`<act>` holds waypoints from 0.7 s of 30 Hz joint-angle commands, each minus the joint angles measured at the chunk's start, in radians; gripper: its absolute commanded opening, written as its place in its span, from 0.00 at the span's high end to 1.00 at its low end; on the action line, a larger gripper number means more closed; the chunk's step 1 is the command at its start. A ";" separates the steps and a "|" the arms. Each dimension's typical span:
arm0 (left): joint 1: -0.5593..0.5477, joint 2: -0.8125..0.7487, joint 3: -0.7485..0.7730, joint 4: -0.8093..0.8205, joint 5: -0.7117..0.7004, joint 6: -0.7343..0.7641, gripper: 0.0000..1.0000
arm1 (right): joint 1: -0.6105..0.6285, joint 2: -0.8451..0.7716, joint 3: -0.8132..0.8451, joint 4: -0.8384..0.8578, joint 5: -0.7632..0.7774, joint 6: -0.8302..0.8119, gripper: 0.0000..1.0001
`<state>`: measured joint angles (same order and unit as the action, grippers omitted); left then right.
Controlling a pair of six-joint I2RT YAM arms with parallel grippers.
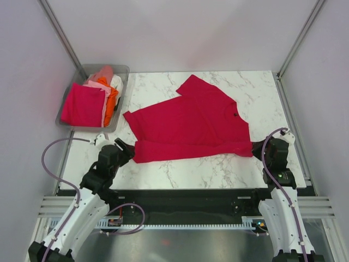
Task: Fold and stack the t-shirts
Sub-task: Flatten the tshirt out
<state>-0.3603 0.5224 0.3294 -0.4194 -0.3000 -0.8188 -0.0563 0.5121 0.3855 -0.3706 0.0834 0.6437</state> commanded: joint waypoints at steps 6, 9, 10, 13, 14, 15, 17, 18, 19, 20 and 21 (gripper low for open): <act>0.001 0.046 0.059 0.037 -0.050 0.018 0.17 | -0.001 -0.018 0.004 -0.004 0.010 0.016 0.97; 0.001 0.227 0.162 0.083 -0.010 0.096 0.18 | -0.002 -0.011 0.012 -0.004 0.010 0.010 0.97; 0.001 0.287 0.196 0.087 -0.002 0.130 0.19 | -0.002 -0.009 0.013 -0.002 0.012 0.010 0.97; 0.001 0.474 0.315 0.099 0.030 0.193 0.20 | -0.002 -0.001 0.021 -0.004 0.003 0.007 0.97; 0.000 0.513 0.341 0.103 0.048 0.205 0.20 | -0.001 -0.001 0.023 -0.004 0.000 0.007 0.97; 0.000 0.560 0.385 0.106 0.062 0.216 0.20 | -0.002 -0.001 0.023 -0.004 -0.001 0.002 0.97; 0.000 0.666 0.440 0.113 0.094 0.244 0.19 | -0.002 0.000 0.023 -0.004 -0.002 -0.001 0.97; -0.002 0.695 0.457 0.113 0.110 0.251 0.19 | -0.002 0.002 0.023 0.001 -0.002 -0.004 0.97; 0.000 0.746 0.471 0.113 0.139 0.266 0.18 | -0.001 0.003 0.024 0.004 -0.007 -0.009 0.97; -0.002 0.763 0.493 0.113 0.165 0.274 0.18 | 0.000 0.003 0.024 0.006 -0.010 -0.015 0.97; -0.005 0.777 0.502 0.108 0.191 0.280 0.18 | -0.002 0.006 0.024 0.010 -0.010 -0.016 0.97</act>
<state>-0.3603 1.2541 0.7780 -0.3267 -0.1986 -0.6239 -0.0563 0.5129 0.3855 -0.3817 0.0826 0.6464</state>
